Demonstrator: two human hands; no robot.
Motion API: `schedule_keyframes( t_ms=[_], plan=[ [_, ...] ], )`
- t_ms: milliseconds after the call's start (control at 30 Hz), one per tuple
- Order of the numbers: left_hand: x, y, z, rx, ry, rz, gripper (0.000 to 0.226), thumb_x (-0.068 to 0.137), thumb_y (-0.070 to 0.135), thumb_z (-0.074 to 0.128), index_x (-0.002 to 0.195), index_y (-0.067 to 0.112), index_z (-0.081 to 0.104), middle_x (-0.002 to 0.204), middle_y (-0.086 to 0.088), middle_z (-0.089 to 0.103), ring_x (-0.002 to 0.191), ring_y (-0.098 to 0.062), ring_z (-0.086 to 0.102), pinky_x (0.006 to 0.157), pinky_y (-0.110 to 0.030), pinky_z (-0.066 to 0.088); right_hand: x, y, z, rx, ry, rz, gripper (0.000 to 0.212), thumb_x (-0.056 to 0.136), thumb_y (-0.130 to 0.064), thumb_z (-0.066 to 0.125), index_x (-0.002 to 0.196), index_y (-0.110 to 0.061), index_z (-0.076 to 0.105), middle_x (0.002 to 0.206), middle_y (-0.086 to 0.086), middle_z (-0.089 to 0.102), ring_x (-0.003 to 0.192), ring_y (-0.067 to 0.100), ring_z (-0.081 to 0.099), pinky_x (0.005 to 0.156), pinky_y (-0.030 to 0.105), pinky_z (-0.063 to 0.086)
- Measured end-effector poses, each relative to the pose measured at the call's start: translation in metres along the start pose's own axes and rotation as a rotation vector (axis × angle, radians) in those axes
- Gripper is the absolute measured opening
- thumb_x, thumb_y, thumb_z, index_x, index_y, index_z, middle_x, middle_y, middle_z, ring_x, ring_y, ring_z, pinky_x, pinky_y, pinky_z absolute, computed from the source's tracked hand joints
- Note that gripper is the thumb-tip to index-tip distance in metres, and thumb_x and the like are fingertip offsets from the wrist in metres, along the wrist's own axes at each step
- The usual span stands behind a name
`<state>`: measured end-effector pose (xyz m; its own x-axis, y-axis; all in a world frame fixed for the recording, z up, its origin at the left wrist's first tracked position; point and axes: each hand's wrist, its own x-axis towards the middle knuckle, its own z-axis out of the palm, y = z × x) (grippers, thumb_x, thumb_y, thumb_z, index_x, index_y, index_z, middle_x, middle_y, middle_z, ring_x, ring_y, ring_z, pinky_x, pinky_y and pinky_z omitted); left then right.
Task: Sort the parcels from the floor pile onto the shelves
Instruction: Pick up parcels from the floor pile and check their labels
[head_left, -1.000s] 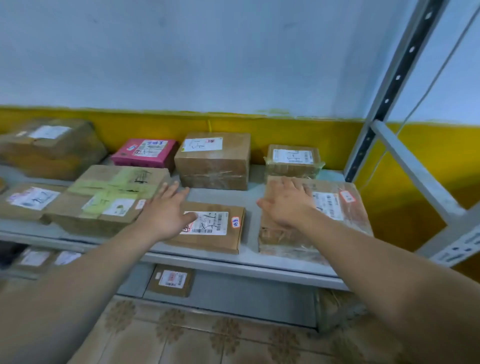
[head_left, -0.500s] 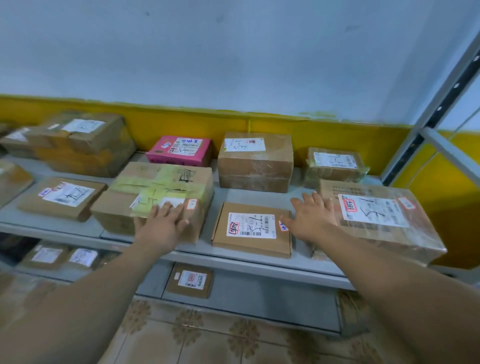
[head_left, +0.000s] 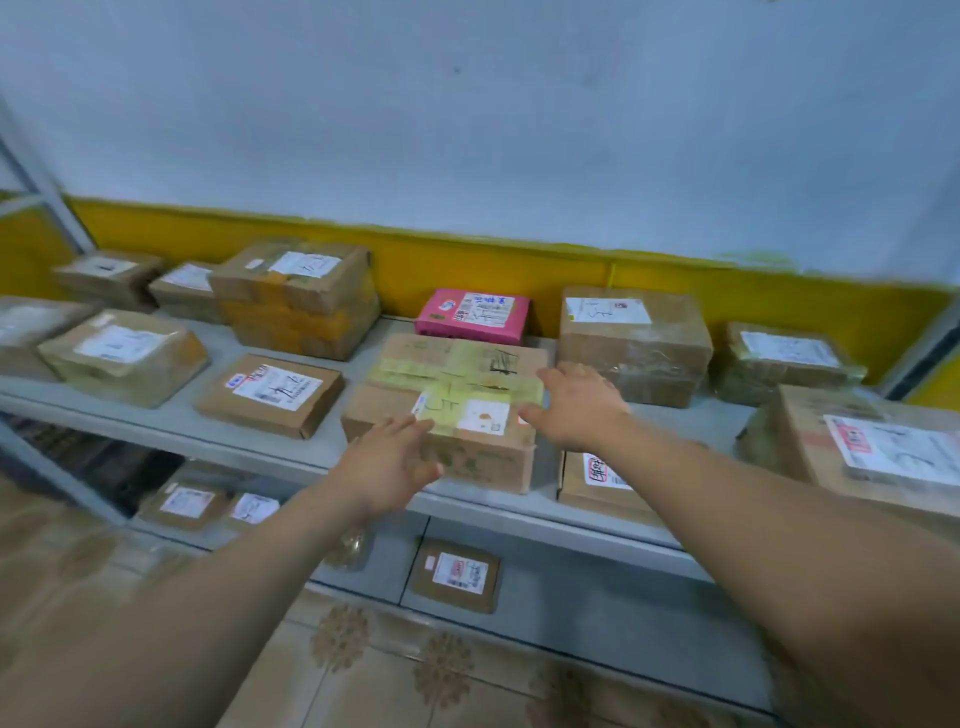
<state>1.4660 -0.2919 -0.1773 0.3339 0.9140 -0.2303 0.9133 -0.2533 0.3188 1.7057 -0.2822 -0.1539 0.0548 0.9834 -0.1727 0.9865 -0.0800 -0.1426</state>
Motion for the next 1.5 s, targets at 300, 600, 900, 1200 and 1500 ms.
schedule_keyframes(
  t_ms=[300,600,900,1200,1500],
  plan=[
    [-0.07,-0.12,-0.087,-0.051,0.124,-0.166,0.063,0.095,0.045,0.055,0.151,0.028,0.03,0.158,0.004,0.027,0.144,-0.015,0.025,0.114,-0.03,0.022,0.043,-0.188,-0.015,-0.032,-0.018,-0.295,0.073,0.097,-0.061,0.041,0.155,-0.019,0.026,0.16,0.01,0.029,0.145,0.031,0.03,0.116,0.044,0.031],
    [-0.092,-0.252,-0.141,-0.099,0.204,-0.396,0.063,0.094,0.044,0.057,0.149,0.028,0.032,0.154,0.003,0.033,0.139,-0.016,0.033,0.115,-0.034,0.03,0.109,-0.381,-0.02,-0.03,-0.016,-0.601,0.07,0.096,-0.06,0.044,0.152,-0.019,0.034,0.154,0.009,0.039,0.138,0.03,0.038,0.11,0.046,0.038],
    [-0.095,-0.406,-0.186,-0.139,0.228,-0.626,0.061,0.095,0.042,0.055,0.149,0.025,0.033,0.153,0.002,0.036,0.139,-0.018,0.035,0.111,-0.033,0.03,0.189,-0.571,-0.007,-0.028,-0.07,-0.816,0.069,0.097,-0.057,0.045,0.153,-0.019,0.033,0.156,0.01,0.037,0.139,0.03,0.039,0.109,0.041,0.036],
    [-0.138,-0.584,-0.201,-0.273,0.266,-0.765,0.062,0.095,0.042,0.056,0.15,0.028,0.032,0.155,0.002,0.033,0.141,-0.017,0.032,0.114,-0.033,0.029,0.205,-0.776,0.041,-0.118,-0.117,-0.977,0.067,0.097,-0.056,0.045,0.152,-0.019,0.034,0.154,0.009,0.04,0.137,0.03,0.042,0.108,0.046,0.041],
    [-0.199,-0.804,-0.254,-0.197,0.198,-0.757,0.061,0.095,0.048,0.053,0.149,0.027,0.034,0.154,0.002,0.036,0.14,-0.018,0.034,0.112,-0.032,0.031,0.209,-1.013,0.09,-0.107,-0.254,-0.959,0.068,0.101,-0.055,0.042,0.157,-0.023,0.02,0.158,0.011,0.032,0.136,0.032,0.042,0.099,0.042,0.044]
  ],
)
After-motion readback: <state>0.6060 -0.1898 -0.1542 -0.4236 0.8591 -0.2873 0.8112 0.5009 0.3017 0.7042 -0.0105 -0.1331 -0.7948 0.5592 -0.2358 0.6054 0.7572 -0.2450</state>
